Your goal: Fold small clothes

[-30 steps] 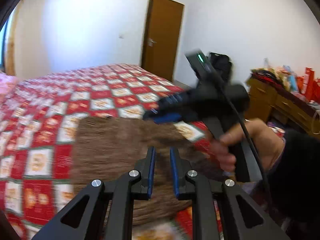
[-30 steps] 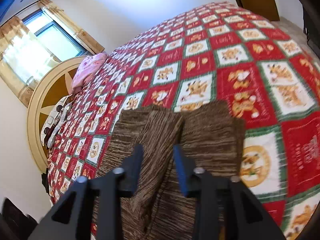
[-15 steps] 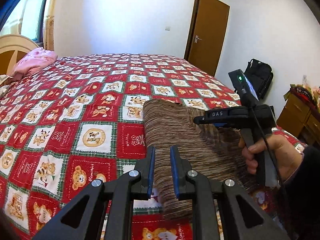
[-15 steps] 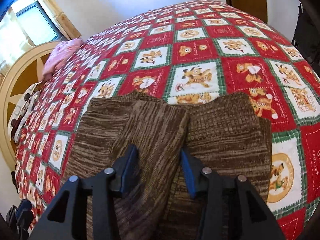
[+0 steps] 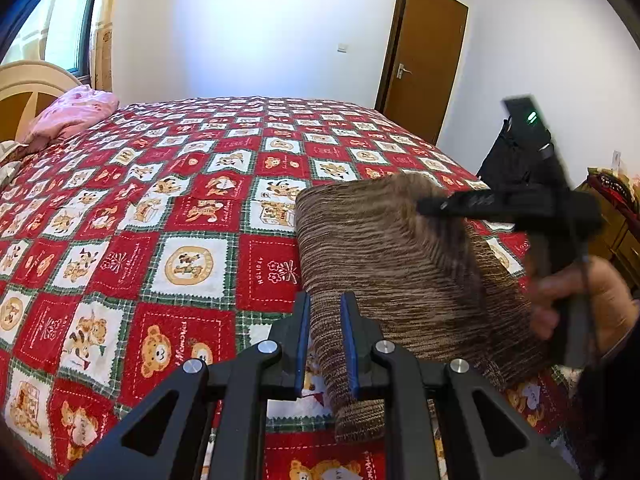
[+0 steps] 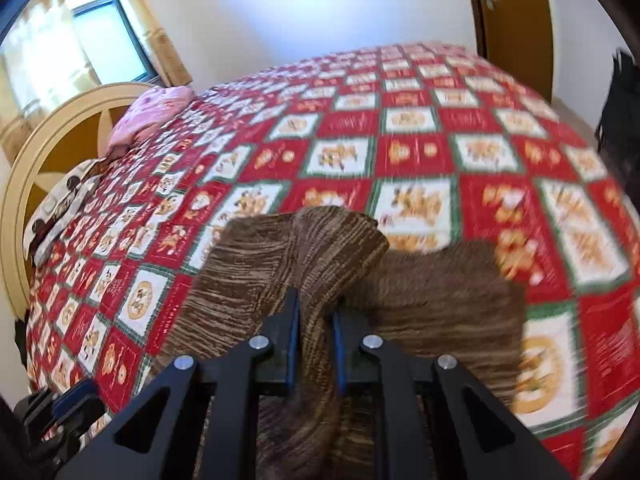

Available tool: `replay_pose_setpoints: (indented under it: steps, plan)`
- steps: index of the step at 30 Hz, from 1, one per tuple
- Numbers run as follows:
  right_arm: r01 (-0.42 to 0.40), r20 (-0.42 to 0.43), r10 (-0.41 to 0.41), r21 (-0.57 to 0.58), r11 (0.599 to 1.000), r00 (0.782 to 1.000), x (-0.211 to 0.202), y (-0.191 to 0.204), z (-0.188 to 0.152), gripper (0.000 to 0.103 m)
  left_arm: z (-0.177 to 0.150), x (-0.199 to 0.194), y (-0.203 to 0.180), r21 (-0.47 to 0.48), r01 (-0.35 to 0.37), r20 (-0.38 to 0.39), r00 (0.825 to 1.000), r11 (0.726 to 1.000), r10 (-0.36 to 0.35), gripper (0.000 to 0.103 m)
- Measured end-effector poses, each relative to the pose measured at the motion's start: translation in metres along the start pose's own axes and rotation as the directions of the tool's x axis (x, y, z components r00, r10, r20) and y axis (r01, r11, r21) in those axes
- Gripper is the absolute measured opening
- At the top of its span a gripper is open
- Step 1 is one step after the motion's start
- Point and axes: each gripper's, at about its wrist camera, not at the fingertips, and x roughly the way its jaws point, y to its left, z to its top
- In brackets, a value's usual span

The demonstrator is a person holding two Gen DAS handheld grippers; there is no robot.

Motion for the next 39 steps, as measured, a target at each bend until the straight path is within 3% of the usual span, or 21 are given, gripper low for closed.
replay_pose_setpoints:
  steps: [6, 13, 15, 17, 21, 26, 31, 34, 36, 39]
  plan:
    - [0.076, -0.01, -0.077, -0.061, 0.995, 0.997, -0.021, -0.02, 0.015, 0.016, 0.0, 0.0, -0.007, 0.019, 0.004, 0.001, 1.0, 1.0, -0.004, 0.016]
    - [0.185, -0.129, -0.183, -0.001, 0.983, 0.975, 0.016, -0.07, -0.002, 0.017, -0.001, 0.0, -0.011, 0.027, 0.007, -0.004, 1.0, 1.0, -0.007, 0.016]
    - [0.175, -0.115, -0.172, 0.013, 0.985, 0.978, 0.018, -0.073, -0.006, 0.018, -0.001, -0.001, -0.012, 0.031, 0.006, -0.005, 1.0, 1.0, -0.005, 0.016]
    - [0.157, -0.096, -0.153, 0.034, 0.987, 0.984, 0.012, -0.075, -0.005, 0.028, -0.001, -0.003, -0.012, 0.037, 0.004, -0.003, 1.0, 0.999, -0.004, 0.016]
    - [0.142, -0.006, -0.143, 0.122, 0.982, 0.99, -0.034, -0.08, -0.009, 0.036, -0.002, -0.01, -0.013, 0.058, 0.001, 0.011, 1.0, 0.998, -0.001, 0.016]
    - [0.023, 0.011, -0.025, 0.109, 0.994, 1.0, -0.094, -0.051, -0.054, 0.036, -0.005, -0.008, -0.014, 0.065, 0.005, -0.003, 1.0, 0.998, -0.005, 0.016]
    - [0.002, -0.039, 0.001, 0.088, 0.996, 0.999, -0.108, -0.016, -0.11, 0.036, -0.01, -0.006, -0.014, 0.046, 0.006, -0.043, 0.999, 0.999, -0.004, 0.016]
    - [0.031, -0.09, -0.027, 0.043, 0.999, 0.996, -0.092, -0.001, -0.124, 0.034, -0.01, -0.013, -0.015, 0.054, -0.001, -0.04, 0.999, 0.999, 0.003, 0.016]
    - [0.088, -0.131, -0.08, 0.057, 0.994, 0.988, -0.079, -0.001, -0.128, 0.034, -0.01, -0.022, -0.012, 0.06, -0.01, -0.026, 1.0, 0.998, 0.012, 0.016]
    - [0.106, -0.149, -0.091, 0.094, 0.99, 0.985, -0.07, -0.006, -0.133, 0.034, -0.01, -0.029, -0.005, 0.049, -0.024, -0.009, 1.0, 0.999, 0.025, 0.016]
